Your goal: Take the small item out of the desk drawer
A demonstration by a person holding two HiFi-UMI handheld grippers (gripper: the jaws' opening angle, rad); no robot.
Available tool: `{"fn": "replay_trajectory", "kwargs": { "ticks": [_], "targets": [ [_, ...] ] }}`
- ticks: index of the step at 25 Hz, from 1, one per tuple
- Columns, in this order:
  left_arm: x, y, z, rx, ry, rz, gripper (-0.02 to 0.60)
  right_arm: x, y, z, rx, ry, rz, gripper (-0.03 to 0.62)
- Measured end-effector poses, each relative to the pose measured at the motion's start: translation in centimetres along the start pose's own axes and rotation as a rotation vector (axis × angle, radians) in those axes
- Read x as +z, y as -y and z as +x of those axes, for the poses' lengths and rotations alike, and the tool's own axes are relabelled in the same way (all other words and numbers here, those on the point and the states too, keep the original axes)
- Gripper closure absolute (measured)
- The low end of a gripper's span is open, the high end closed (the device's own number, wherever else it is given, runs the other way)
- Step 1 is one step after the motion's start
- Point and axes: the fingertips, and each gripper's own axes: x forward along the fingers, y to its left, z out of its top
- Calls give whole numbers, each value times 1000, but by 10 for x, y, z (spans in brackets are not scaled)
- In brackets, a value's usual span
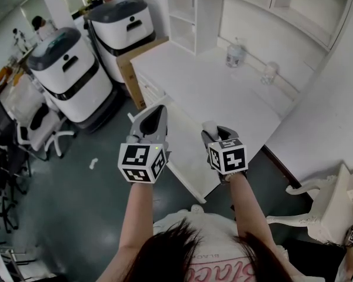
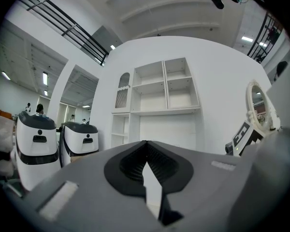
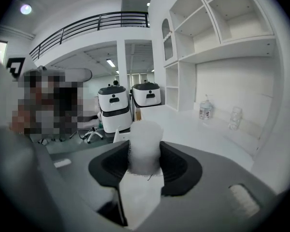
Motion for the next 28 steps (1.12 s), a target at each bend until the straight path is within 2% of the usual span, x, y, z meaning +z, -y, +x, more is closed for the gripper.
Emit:
{"fn": "replay_trajectory", "kwargs": {
  "ticks": [15, 28],
  "targets": [
    [27, 7, 7, -36, 72, 33, 568, 70, 5, -48, -30, 227, -36, 424],
    [60, 0, 3, -48, 162, 56, 568, 139, 9, -107, -91, 515, -115, 424]
  ]
}}
